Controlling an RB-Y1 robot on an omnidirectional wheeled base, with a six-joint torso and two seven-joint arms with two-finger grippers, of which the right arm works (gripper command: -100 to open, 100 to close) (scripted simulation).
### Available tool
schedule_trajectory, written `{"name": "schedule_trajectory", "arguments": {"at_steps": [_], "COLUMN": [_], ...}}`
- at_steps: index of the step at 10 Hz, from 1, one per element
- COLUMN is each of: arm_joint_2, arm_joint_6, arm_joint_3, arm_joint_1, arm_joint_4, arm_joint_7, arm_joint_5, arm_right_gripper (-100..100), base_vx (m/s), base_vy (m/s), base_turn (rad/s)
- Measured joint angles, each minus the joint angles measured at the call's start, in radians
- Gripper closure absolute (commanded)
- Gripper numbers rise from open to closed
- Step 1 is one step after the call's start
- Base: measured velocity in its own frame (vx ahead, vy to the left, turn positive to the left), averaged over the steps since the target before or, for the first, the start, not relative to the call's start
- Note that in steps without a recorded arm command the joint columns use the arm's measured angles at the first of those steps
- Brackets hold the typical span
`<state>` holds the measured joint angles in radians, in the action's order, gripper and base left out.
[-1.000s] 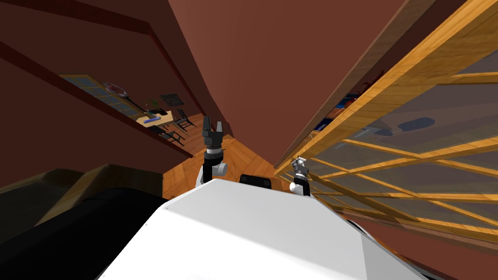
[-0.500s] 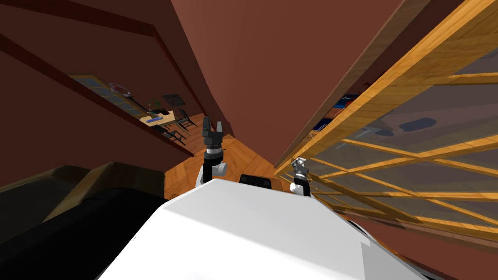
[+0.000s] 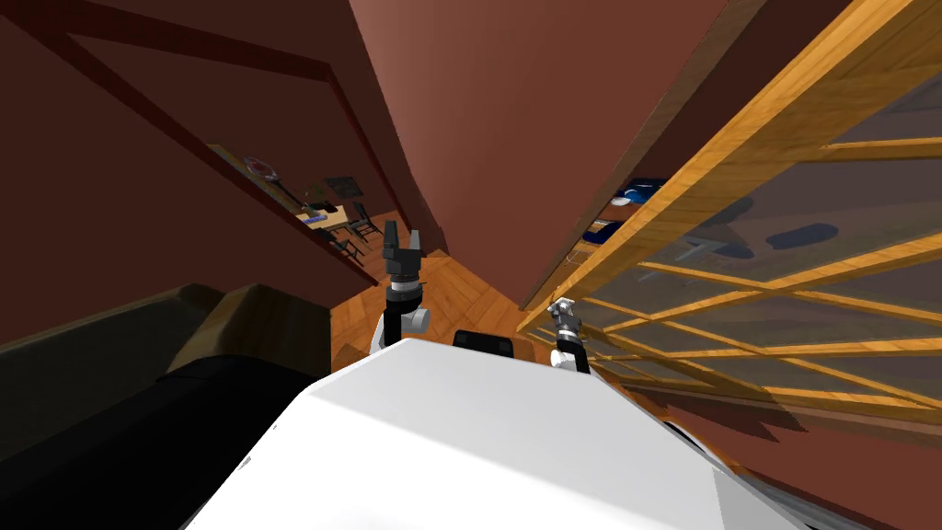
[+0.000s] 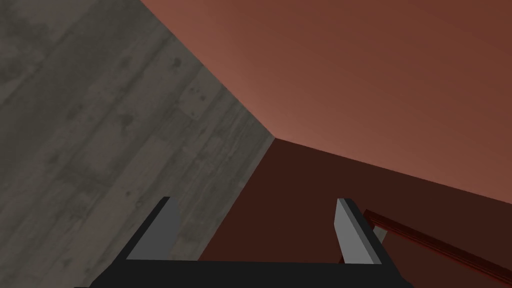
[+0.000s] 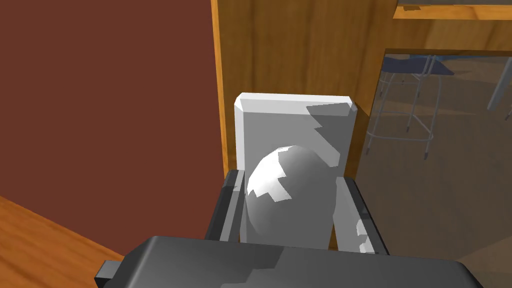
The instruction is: Pull the door open
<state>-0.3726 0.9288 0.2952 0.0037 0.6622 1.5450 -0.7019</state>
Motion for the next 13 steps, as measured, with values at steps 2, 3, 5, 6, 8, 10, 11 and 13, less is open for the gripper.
{"name": "schedule_trajectory", "arguments": {"at_steps": [2,3,5,6,8,10,11,13], "arm_joint_2": [-0.018,-0.016,-0.039,-0.048,-0.076,-0.091,-0.089,-0.103], "arm_joint_6": [0.003,0.002,0.017,0.026,0.044,0.065,0.066,0.087], "arm_joint_3": [0.032,0.037,0.064,0.077,0.111,0.14,0.145,0.16], "arm_joint_1": [0.011,0.014,0.025,0.03,0.05,0.061,0.064,0.067], "arm_joint_4": [0.013,0.011,0.019,0.023,0.038,0.035,0.033,0.026], "arm_joint_7": [0.03,0.033,0.059,0.072,0.103,0.132,0.135,0.152], "arm_joint_5": [0.015,0.017,0.029,0.036,0.051,0.066,0.068,0.074], "arm_right_gripper": [100,100,100,100,100,100,100,100], "base_vx": [-0.199,-0.21,-0.247,-0.274,-0.253,-0.161,-0.143,-0.216], "base_vy": [-0.014,-0.046,-0.044,-0.021,-0.036,-0.04,-0.025,-0.056], "base_turn": [0.042,0.134,0.104,0.112,0.095,0.053,0.103,0.13]}}
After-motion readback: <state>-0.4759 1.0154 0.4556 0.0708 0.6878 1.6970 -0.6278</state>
